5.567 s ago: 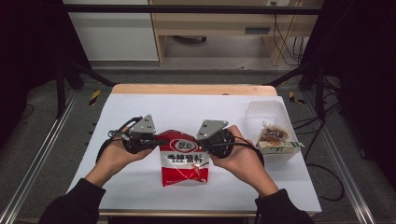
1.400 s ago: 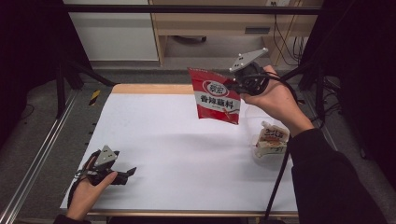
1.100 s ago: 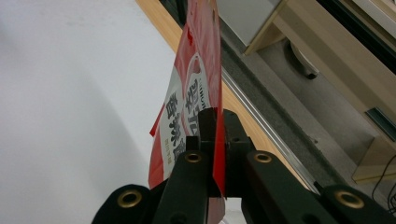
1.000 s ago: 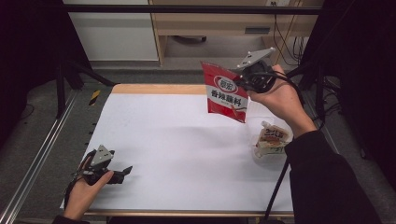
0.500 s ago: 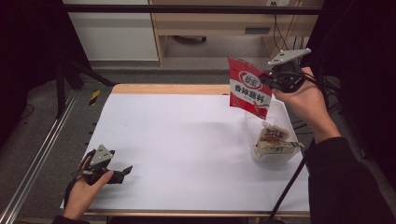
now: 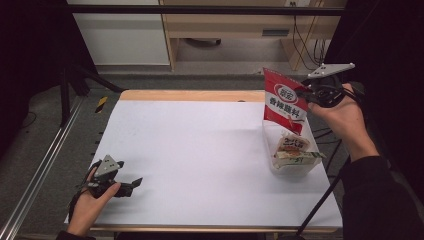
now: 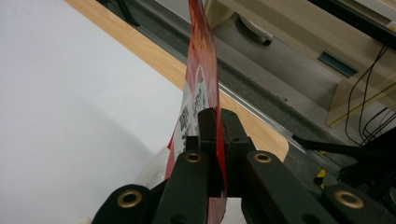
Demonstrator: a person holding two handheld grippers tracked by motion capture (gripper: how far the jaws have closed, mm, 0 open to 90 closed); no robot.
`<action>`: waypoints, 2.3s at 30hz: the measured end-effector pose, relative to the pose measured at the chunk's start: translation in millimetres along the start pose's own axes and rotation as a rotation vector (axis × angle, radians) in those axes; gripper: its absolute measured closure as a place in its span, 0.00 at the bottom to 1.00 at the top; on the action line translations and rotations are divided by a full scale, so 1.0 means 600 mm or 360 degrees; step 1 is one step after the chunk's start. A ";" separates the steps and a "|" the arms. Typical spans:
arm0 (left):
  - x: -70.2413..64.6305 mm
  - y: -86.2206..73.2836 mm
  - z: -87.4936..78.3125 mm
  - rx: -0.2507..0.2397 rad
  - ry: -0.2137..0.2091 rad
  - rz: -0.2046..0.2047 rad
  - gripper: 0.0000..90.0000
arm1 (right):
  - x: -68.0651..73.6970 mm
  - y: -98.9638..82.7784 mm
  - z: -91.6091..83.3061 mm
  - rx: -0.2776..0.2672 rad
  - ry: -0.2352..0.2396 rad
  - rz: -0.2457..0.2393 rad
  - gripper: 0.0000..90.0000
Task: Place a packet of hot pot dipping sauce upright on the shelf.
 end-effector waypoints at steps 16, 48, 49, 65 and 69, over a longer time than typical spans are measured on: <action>-0.003 0.000 0.002 0.0006 -0.0013 0.0015 0.08 | 0.001 -0.041 0.039 0.0020 -0.0002 0.0058 1.00; -0.006 0.000 0.004 0.0024 -0.0028 0.0028 0.08 | 0.003 -0.114 0.023 0.0096 -0.0006 0.0164 0.99; -0.006 0.000 0.004 0.0026 -0.0029 0.0030 0.08 | 0.001 -0.116 0.023 0.0112 -0.0018 0.0159 0.99; -0.010 -0.001 0.008 0.0046 -0.0040 0.0042 0.08 | -0.014 -0.119 0.011 0.0072 -0.0130 0.0236 0.60; -0.009 -0.001 0.007 0.0044 -0.0041 0.0039 0.08 | -0.014 -0.114 0.014 0.0063 -0.0156 0.0237 0.50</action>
Point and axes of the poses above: each handheld gripper's, and its own axes: z roughly forward along the jaws, y roughly out of its top, x roughly to its left, the point moved 2 cm from there along z, roughly forward along the jaws, and after that the axes turned 2 degrees about -x, right-handed, at the moved point
